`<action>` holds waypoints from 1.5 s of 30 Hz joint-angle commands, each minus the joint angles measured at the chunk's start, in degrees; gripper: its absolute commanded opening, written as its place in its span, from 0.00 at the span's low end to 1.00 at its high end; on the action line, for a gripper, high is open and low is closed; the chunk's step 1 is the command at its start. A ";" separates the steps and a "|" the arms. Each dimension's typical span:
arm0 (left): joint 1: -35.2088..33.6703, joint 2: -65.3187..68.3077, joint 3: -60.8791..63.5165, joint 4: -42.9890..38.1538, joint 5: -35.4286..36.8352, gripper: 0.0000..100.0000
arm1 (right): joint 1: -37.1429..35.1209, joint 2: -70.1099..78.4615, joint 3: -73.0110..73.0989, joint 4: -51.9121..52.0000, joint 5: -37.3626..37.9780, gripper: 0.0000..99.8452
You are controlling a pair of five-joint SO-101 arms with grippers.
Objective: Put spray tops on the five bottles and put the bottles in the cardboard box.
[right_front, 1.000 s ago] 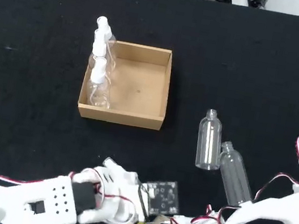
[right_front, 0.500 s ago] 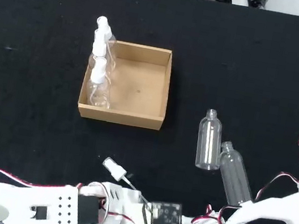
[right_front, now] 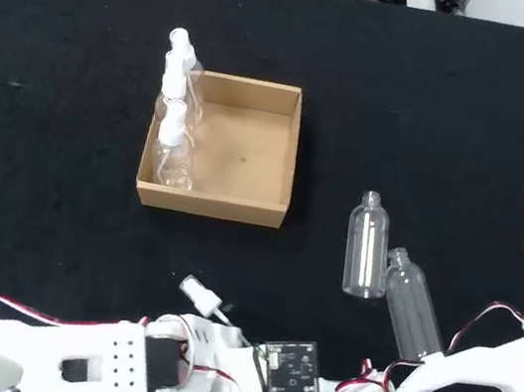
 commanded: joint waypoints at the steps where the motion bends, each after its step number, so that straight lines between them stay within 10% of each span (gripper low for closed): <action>1: -0.22 5.80 -1.63 -4.31 0.62 0.27 | 0.35 0.04 -3.03 -0.70 -0.18 0.22; 28: 4.62 7.65 -2.77 -3.78 0.26 0.06 | 0.35 0.22 -2.77 -1.05 -0.18 0.22; 45: -6.20 7.30 -8.57 16.53 -9.32 0.03 | 0.26 0.22 -2.77 -0.88 -0.18 0.22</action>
